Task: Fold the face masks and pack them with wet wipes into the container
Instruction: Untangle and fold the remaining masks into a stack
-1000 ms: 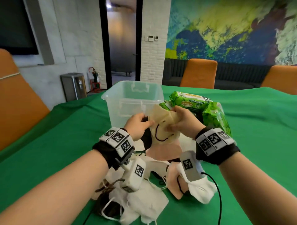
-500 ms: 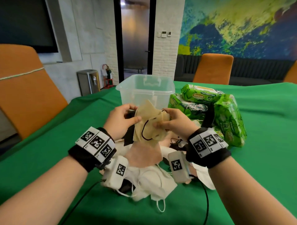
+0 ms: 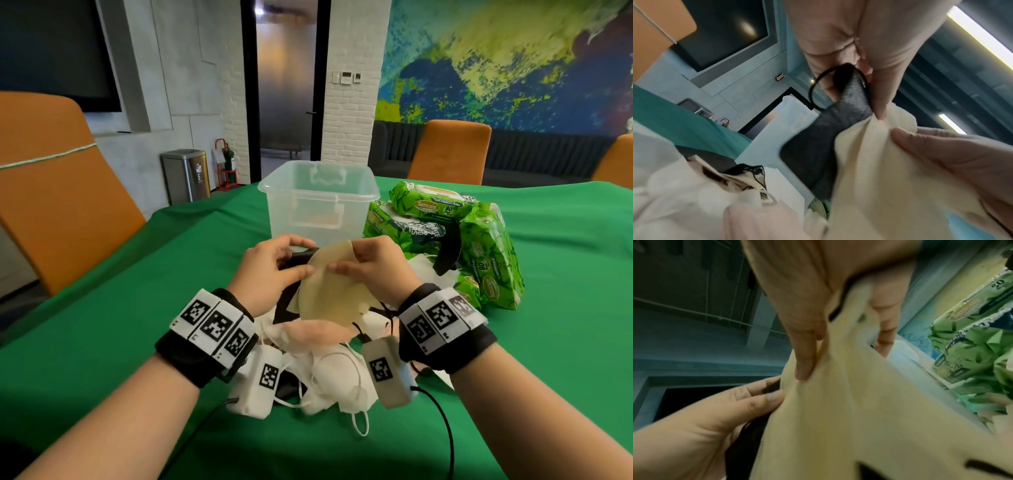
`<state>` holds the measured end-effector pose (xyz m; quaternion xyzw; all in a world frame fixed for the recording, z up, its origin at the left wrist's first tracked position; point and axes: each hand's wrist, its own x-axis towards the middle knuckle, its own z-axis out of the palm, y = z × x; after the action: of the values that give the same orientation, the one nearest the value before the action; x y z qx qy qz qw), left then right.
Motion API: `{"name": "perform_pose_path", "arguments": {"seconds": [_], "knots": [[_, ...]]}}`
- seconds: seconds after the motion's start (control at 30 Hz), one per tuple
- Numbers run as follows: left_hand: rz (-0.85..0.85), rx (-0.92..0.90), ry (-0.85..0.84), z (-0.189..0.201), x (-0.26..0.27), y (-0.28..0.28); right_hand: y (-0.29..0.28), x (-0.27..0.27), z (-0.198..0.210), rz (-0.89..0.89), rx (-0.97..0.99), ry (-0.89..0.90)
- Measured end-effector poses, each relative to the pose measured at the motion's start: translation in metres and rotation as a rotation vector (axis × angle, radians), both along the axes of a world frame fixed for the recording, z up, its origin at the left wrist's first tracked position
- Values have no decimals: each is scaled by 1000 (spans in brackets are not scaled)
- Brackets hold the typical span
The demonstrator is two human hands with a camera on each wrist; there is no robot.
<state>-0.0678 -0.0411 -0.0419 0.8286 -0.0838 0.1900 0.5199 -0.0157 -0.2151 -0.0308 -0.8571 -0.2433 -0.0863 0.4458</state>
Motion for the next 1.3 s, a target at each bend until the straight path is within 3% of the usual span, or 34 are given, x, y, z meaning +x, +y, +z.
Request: {"name": "perform_pose_path", "arguments": {"seconds": [0.1, 0.23, 0.5, 0.63, 0.87, 1.0, 1.2, 1.3], "knots": [[18, -98, -22, -4, -4, 10, 0, -4, -1, 32, 117, 64], [85, -84, -61, -8, -9, 21, 2, -13, 2, 109, 387, 198], [81, -154, -3, -2, -24, 34, 9, -19, 7, 116, 551, 188], [20, -260, 9, 3, -32, 35, 19, -24, 8, 117, 572, 171], [165, -180, -144, 5, -33, 46, 33, -31, 11, 125, 551, 169], [172, -184, -174, 3, -30, 52, 37, -32, 14, 38, 550, 155], [189, -171, -163, -1, -27, 64, 38, -26, 25, -281, 482, -110], [183, -181, -159, -3, -26, 62, 46, -32, 26, -311, 352, -277]]}}
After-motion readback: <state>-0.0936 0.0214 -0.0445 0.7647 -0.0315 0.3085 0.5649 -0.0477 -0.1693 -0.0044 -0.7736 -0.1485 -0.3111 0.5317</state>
